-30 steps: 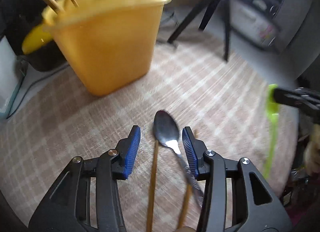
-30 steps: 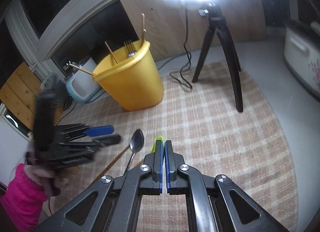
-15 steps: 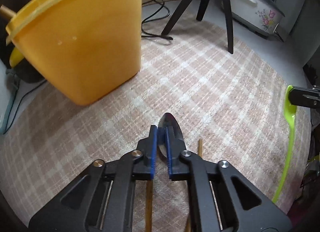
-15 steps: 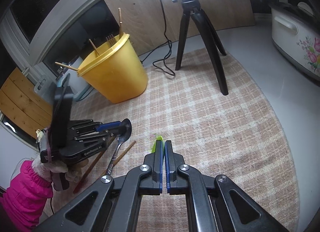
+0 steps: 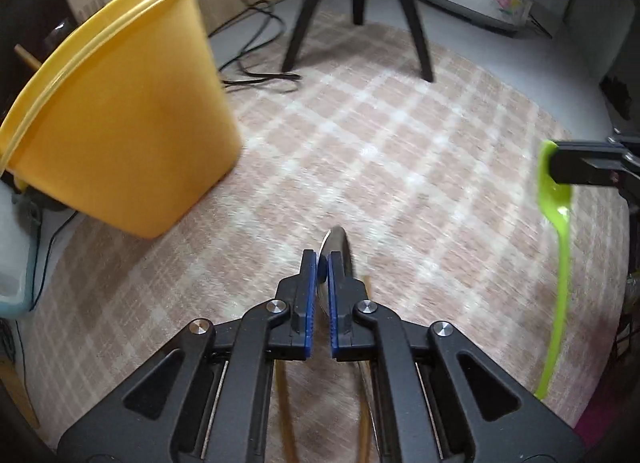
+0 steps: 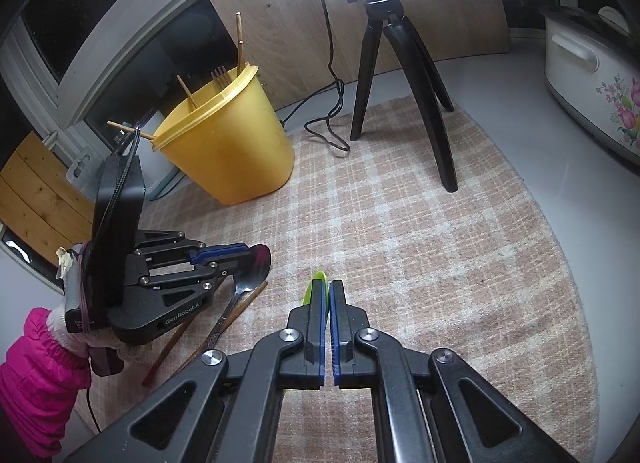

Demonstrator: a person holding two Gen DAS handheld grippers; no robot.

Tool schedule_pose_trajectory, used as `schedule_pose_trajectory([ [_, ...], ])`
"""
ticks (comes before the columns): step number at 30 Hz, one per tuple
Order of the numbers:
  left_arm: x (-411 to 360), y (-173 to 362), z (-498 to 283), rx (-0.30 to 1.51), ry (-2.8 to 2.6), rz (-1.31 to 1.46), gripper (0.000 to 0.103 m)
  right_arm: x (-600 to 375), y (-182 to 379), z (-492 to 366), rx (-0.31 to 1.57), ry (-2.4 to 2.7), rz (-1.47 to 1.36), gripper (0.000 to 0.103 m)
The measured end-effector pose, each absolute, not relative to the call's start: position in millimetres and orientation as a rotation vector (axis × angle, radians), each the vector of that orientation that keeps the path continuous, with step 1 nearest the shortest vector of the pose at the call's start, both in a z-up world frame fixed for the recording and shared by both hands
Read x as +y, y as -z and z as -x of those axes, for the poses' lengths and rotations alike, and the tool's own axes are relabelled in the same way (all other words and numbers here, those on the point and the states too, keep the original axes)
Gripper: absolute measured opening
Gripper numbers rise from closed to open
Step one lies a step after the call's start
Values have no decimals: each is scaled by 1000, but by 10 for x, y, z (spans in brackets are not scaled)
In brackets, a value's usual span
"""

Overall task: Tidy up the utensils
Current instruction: 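Lift the steel spoon in the left gripper toward the yellow container while the right carries the green spoon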

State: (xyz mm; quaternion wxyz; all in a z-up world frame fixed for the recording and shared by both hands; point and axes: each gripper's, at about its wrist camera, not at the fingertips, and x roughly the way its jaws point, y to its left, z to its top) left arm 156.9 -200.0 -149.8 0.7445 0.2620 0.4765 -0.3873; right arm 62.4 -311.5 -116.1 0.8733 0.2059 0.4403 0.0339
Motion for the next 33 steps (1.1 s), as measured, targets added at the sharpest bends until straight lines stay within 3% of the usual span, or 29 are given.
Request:
schedule_pose_trajectory([
  [16, -2123, 1645, -1449, 1046, 834, -589, 1, -3143, 1192, -637, 930, -65, -433, 0],
  [33, -1140, 421, -1576, 836, 831, -247, 1, -2920, 597, -539, 781, -76, -348, 0],
])
